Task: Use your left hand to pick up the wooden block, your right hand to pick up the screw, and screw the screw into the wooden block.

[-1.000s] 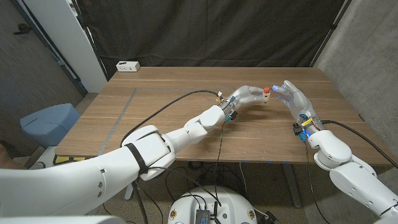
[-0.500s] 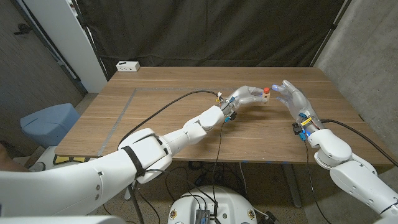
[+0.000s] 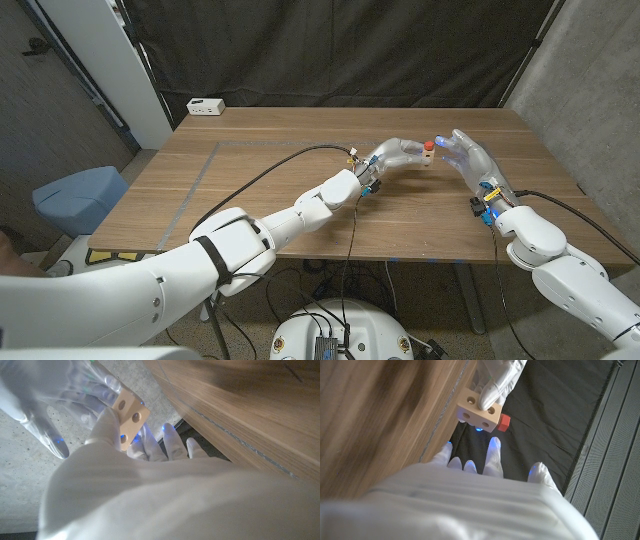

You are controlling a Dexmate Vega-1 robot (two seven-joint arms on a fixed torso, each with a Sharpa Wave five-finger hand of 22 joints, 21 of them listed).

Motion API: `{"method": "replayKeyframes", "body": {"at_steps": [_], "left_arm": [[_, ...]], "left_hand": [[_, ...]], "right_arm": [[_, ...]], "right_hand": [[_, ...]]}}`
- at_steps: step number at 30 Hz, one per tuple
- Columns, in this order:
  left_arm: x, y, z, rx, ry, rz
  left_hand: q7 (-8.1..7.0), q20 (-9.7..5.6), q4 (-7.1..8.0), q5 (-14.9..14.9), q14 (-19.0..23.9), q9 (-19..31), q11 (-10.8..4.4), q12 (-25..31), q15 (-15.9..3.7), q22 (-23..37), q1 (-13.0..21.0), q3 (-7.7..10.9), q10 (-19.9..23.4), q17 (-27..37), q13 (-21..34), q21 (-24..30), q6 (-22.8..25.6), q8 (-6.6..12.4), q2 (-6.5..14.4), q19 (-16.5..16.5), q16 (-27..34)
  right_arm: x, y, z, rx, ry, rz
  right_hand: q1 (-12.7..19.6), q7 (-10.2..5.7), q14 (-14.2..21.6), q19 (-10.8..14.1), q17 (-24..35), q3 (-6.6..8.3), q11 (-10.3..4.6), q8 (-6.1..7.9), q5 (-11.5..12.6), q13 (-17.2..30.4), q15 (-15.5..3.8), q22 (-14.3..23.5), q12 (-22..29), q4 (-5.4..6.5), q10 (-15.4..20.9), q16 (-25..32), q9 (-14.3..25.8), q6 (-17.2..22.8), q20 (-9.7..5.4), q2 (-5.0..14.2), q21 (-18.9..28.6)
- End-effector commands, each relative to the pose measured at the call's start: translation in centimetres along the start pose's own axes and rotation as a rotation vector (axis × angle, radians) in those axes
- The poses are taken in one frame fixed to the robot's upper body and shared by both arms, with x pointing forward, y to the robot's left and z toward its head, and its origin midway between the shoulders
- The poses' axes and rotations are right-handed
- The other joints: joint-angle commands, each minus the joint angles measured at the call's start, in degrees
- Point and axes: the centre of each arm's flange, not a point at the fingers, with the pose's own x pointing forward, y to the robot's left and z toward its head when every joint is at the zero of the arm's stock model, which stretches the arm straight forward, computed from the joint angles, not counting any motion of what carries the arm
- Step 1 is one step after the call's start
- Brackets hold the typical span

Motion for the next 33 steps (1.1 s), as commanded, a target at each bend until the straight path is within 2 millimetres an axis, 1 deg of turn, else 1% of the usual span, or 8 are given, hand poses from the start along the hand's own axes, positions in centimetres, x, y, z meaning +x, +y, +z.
{"method": "replayKeyframes", "body": {"at_steps": [1, 4, 10, 21, 33], "left_arm": [[0.02, -0.12, -0.05, -0.004, 0.006, -0.003], [0.02, -0.13, -0.07, -0.005, 0.007, -0.003], [0.00, -0.18, -0.13, -0.008, 0.011, -0.004], [-0.01, -0.24, -0.25, -0.013, 0.018, -0.006], [-0.05, -0.40, -0.28, -0.019, 0.022, -0.009]], "left_hand": [[-0.54, 0.11, 2.60, 0.4, 0.7, 0.3, 0.12, 1.5, -5.01, 0.3, -1.5, 2.64, 0.5, 0.3, 0.3, 0.2, 1.4, 0.90, 2.6, 0.4, 0.1], [-0.49, 0.18, 2.63, 0.4, 0.7, 0.3, 0.12, 1.5, -4.89, 0.3, -1.5, 2.65, 0.6, 0.3, 0.3, 0.2, 1.4, 0.90, 2.6, 0.4, 0.1], [-0.43, 0.11, 2.62, 0.3, 0.8, 0.3, 0.12, 1.6, -4.99, 0.3, -1.6, 2.55, 0.7, 0.3, 0.3, 0.2, 1.5, 0.95, 2.5, 0.4, 0.1], [-0.36, 0.23, 2.65, 0.4, 0.9, 0.3, 0.39, 1.7, -4.90, 0.3, -1.7, 2.61, 0.7, 0.3, 0.3, 0.2, 1.4, 0.89, 2.6, 0.3, 0.1], [-0.23, 0.26, 2.68, 0.4, 0.8, 0.3, 0.30, 1.7, -4.85, 0.3, -1.7, 2.59, 0.6, 0.3, 0.4, 0.1, 1.4, 0.88, 2.6, 0.2, 0.0]], "right_arm": [[0.09, -0.05, -0.04, 0.008, 0.000, 0.008], [0.07, -0.05, -0.08, 0.009, -0.001, 0.011], [0.04, -0.02, -0.09, 0.015, 0.000, 0.006], [-0.14, 0.02, -0.04, 0.015, -0.001, 0.002], [-0.42, 0.08, 0.01, 0.011, -0.002, 0.006]], "right_hand": [[-0.3, 0.08, -0.4, -0.3, 0.2, -0.08, -0.41, 0.66, 0.3, 0.2, -0.03, 0.2, 0.2, 0.12, 0.0, 0.2, 0.2, 1.2, 0.13, -0.05, -0.1], [-0.3, 0.41, -0.3, -0.4, 0.1, -0.03, -0.55, 1.01, 0.3, 0.2, -0.03, 0.2, 0.4, 0.09, 0.3, 0.2, 0.1, 2.2, 0.18, -0.06, 0.0], [-0.3, 0.92, -0.1, -0.4, 0.1, 0.02, -0.66, 1.26, 0.3, 0.2, -0.14, 0.2, 0.6, 0.08, 0.8, 0.3, 0.1, 3.0, 0.24, -0.04, 0.0], [-0.2, 1.35, 0.3, -0.2, 0.0, 0.20, -0.83, 1.60, 0.4, 0.2, -0.28, 0.2, 1.0, -0.03, 1.7, 0.4, 0.1, 4.4, 0.15, 0.04, 0.1], [-0.1, 1.77, 0.7, 0.0, 0.0, 0.42, -1.20, 2.09, 0.4, 0.1, -0.40, 0.2, 1.2, -0.10, 2.7, 0.6, 0.1, 6.6, 0.15, 0.20, 0.3]]}}
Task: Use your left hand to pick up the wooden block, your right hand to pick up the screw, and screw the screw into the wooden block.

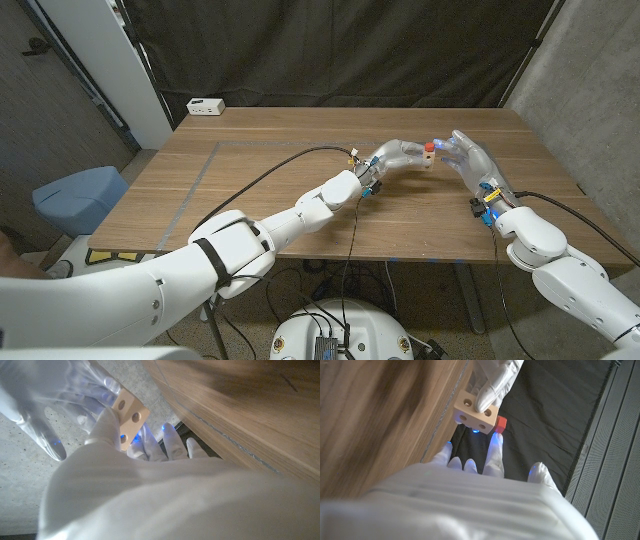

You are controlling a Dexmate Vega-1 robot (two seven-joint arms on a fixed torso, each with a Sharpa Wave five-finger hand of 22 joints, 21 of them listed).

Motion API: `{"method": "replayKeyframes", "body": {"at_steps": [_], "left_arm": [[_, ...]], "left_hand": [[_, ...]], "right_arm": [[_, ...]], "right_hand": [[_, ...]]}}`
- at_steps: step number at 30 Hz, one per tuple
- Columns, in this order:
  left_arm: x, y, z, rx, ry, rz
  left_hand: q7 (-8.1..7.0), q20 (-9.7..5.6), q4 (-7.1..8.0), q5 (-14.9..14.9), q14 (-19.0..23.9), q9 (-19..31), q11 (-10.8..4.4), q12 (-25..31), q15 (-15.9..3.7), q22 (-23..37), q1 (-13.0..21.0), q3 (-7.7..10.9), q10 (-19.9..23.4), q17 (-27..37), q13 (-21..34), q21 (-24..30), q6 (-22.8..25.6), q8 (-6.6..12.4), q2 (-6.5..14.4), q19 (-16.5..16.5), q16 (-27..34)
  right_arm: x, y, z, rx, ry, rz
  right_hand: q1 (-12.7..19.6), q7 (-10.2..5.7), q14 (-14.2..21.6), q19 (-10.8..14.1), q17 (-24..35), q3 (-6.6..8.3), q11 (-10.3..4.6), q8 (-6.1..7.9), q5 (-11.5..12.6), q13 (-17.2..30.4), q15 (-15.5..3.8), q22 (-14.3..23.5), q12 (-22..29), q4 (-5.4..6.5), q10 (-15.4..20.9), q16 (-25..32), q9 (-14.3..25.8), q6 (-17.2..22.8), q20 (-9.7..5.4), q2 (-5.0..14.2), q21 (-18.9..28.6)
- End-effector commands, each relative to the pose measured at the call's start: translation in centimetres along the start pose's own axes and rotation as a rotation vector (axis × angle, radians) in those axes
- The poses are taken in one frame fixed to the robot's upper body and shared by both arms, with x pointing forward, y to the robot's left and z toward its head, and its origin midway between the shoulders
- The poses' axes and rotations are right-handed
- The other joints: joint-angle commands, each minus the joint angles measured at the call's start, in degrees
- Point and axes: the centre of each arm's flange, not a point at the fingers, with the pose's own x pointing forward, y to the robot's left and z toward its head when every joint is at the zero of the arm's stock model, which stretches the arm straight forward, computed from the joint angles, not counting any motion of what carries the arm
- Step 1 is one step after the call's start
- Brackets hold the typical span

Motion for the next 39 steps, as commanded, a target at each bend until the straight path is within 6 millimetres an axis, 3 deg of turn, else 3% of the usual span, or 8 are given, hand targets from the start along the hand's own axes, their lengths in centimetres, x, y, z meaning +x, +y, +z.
{"method": "replayKeyframes", "body": {"at_steps": [1, 39], "left_arm": [[-0.05, -0.09, -0.06, -0.005, 0.004, -0.003], [0.06, 0.04, -0.25, -0.008, 0.018, -0.005]], "left_hand": [[-0.24, 0.23, 2.66, 0.4, 0.4, 0.2, 0.07, 1.8, -4.58, 0.3, -1.7, 2.58, 0.2, 0.1, 0.3, 0.1, 1.4, 0.90, 2.6, 0.2, 0.0], [0.04, 0.42, 2.75, 0.5, 0.0, 0.2, 0.34, 1.6, -4.23, 0.3, -2.0, 2.83, -0.6, 0.0, 0.2, 0.2, 0.6, 0.51, 3.0, 0.2, -0.4]], "right_arm": [[-0.24, 0.01, 0.09, 0.001, 0.001, -0.004], [-0.24, 0.10, -0.05, 0.005, 0.003, -0.008]], "right_hand": [[-0.2, 0.24, 0.2, 0.0, 0.1, 0.42, -0.09, 0.43, 0.4, 0.1, 0.02, 0.2, 0.3, -0.09, 0.5, 0.2, 0.1, 1.0, 0.16, 0.19, 0.2], [-0.1, 0.88, 1.3, 0.8, 0.1, 0.85, -0.39, 0.95, 0.6, 0.1, -0.29, 0.2, 0.5, -0.11, 2.6, 0.5, 0.2, 5.2, -0.05, 0.42, 0.5]]}}
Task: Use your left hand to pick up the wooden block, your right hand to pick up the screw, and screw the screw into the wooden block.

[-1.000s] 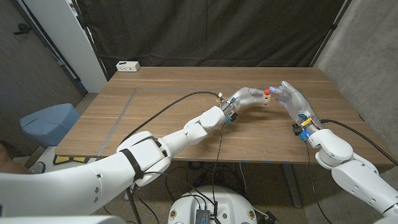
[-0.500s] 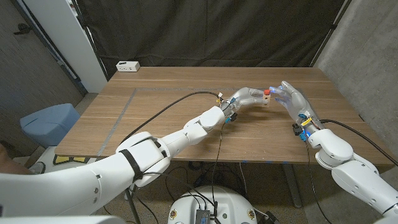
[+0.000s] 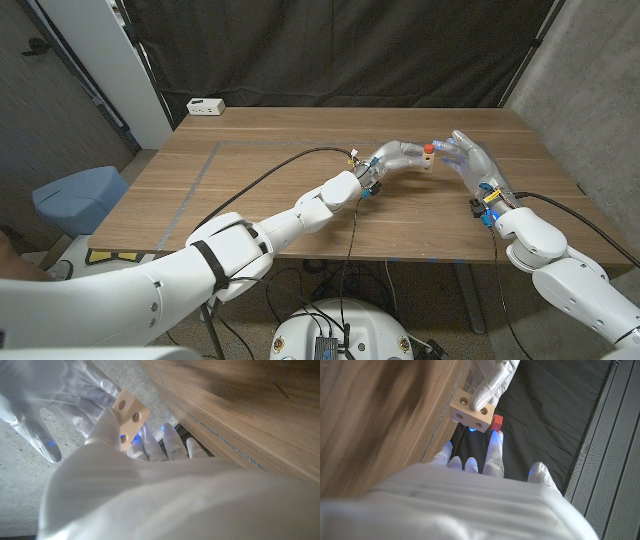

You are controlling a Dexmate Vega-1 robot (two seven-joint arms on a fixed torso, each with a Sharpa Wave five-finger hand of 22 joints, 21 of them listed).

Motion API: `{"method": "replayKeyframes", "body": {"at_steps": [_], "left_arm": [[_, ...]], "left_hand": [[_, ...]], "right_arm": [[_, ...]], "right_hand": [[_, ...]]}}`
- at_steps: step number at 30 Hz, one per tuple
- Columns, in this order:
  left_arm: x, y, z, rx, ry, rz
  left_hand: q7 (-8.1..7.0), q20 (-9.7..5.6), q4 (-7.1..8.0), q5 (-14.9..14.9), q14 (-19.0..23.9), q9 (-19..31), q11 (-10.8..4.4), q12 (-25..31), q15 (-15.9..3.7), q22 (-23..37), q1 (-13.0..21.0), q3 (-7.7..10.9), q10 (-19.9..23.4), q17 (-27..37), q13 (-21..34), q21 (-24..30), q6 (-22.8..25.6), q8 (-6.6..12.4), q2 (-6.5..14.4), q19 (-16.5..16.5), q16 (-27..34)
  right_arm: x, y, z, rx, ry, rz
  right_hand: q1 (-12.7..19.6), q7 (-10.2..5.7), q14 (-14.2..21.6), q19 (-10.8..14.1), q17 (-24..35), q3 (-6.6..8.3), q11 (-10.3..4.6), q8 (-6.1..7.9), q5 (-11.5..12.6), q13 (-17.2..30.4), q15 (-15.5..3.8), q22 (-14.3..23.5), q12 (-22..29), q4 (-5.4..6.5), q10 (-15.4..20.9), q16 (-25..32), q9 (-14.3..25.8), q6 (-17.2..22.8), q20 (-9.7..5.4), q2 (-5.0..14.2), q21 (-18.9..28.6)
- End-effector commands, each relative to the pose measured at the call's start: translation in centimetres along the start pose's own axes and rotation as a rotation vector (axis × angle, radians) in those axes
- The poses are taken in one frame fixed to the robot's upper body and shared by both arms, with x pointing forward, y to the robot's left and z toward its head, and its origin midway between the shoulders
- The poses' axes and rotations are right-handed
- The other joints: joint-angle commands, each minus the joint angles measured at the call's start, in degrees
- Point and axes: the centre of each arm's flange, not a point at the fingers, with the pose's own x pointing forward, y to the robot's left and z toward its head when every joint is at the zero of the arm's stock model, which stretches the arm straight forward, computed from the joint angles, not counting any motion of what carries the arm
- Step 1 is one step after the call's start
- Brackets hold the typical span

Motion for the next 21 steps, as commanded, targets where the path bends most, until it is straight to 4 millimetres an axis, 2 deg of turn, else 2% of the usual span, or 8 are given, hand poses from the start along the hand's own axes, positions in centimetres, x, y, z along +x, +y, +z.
{"method": "replayKeyframes", "body": {"at_steps": [1, 21], "left_arm": [[0.21, 0.13, 0.01, -0.001, 0.002, 0.000], [0.52, 0.17, -0.16, -0.006, 0.011, -0.007]], "left_hand": [[0.06, 0.39, 2.71, 0.2, 0.0, 0.3, 0.06, 1.6, -4.26, 0.3, -1.9, 2.84, -0.3, 0.1, 0.3, 0.2, 0.6, 0.52, 2.9, 0.2, -0.2], [0.18, 0.40, 2.65, 0.2, -0.1, 0.3, 0.09, 1.6, -4.18, 0.3, -2.0, 2.92, -0.3, 0.1, 0.1, 0.2, 0.5, 0.43, 3.0, 0.2, -0.2]], "right_arm": [[-0.04, -0.08, -0.09, 0.001, 0.005, -0.007], [-0.10, -0.16, -0.19, 0.022, -0.003, -0.010]], "right_hand": [[-0.1, 0.02, 0.2, 0.4, 0.1, 0.45, 0.23, 0.29, 0.6, 0.1, -0.01, 0.2, 0.5, -0.17, 0.2, 0.6, 0.2, 0.9, -0.08, 0.42, 0.2], [-0.1, 0.98, 1.2, 1.1, 0.0, 0.72, 0.79, 0.48, 0.6, 0.1, -0.27, 0.2, 1.0, -0.21, 2.5, 0.8, 0.2, 3.2, 0.01, 0.49, 0.3]]}}
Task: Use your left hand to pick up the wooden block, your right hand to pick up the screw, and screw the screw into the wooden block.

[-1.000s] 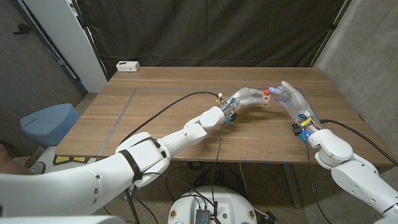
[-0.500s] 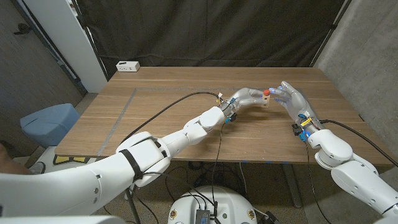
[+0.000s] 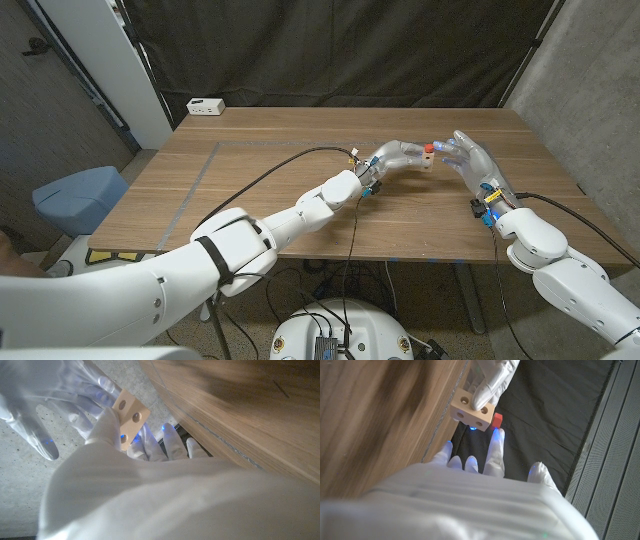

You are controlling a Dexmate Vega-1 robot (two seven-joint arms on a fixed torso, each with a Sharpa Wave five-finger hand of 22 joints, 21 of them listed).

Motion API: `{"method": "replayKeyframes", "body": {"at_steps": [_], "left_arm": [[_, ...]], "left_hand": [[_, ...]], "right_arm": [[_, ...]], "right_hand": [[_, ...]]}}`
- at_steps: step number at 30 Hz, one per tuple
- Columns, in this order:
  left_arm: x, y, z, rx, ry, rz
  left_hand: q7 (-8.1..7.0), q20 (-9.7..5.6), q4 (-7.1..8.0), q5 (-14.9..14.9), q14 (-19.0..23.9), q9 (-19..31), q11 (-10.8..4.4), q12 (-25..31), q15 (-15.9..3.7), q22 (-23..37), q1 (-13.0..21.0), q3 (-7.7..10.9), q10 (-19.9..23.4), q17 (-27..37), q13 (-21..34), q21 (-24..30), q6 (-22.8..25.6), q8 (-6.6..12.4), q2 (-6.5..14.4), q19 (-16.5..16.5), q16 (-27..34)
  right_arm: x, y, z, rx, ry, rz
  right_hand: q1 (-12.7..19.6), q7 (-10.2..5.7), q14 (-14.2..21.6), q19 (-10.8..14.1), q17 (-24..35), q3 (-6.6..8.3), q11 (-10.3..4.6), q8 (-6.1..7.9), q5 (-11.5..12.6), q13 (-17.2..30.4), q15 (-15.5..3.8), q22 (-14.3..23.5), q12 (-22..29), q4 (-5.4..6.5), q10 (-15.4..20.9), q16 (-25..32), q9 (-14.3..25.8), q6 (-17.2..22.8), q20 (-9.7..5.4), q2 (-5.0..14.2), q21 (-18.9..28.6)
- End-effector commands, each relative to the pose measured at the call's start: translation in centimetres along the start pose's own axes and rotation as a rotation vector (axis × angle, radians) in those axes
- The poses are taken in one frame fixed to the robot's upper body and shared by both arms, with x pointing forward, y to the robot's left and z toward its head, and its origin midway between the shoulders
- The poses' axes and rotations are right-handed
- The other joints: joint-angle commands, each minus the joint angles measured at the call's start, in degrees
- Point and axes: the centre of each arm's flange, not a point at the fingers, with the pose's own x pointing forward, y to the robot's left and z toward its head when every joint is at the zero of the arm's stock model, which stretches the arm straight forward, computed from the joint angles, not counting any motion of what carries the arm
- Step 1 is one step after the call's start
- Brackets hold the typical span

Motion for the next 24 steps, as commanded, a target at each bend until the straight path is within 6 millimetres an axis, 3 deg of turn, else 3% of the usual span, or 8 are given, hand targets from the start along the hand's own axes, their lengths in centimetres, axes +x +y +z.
{"method": "replayKeyframes", "body": {"at_steps": [1, 24], "left_arm": [[0.19, 0.03, -0.06, -0.003, 0.005, -0.004], [-0.02, -0.13, 0.02, 0.003, -0.001, -0.002]], "left_hand": [[0.15, 0.40, 2.65, 0.3, -0.1, 0.3, -0.03, 1.5, -4.18, 0.3, -2.0, 2.94, -0.1, 0.1, 0.1, 0.2, 0.4, 0.42, 3.0, 0.3, 0.0], [0.21, 0.59, 2.58, 0.3, -0.6, 0.3, -0.24, 1.2, -4.08, 0.3, -1.9, 3.21, -0.8, 0.0, -0.1, 0.2, -0.1, 0.25, 3.2, 0.2, -0.1]], "right_arm": [[0.00, -0.01, -0.13, 0.018, -0.009, 0.004], [-0.16, 0.04, -0.44, 0.062, -0.045, 0.006]], "right_hand": [[-0.1, 0.38, 0.5, 0.5, 0.0, 0.52, -0.02, 0.53, 0.2, 0.1, -0.29, 0.2, 0.4, 0.02, 1.0, 0.3, 0.1, 1.1, -0.01, 0.50, 0.3], [0.2, 1.01, 1.7, 1.1, -0.1, 0.95, -0.33, 1.19, 0.3, 0.2, -0.60, 0.1, 0.6, -0.09, 3.4, 0.5, 0.2, 5.3, -0.18, 0.67, 0.3]]}}
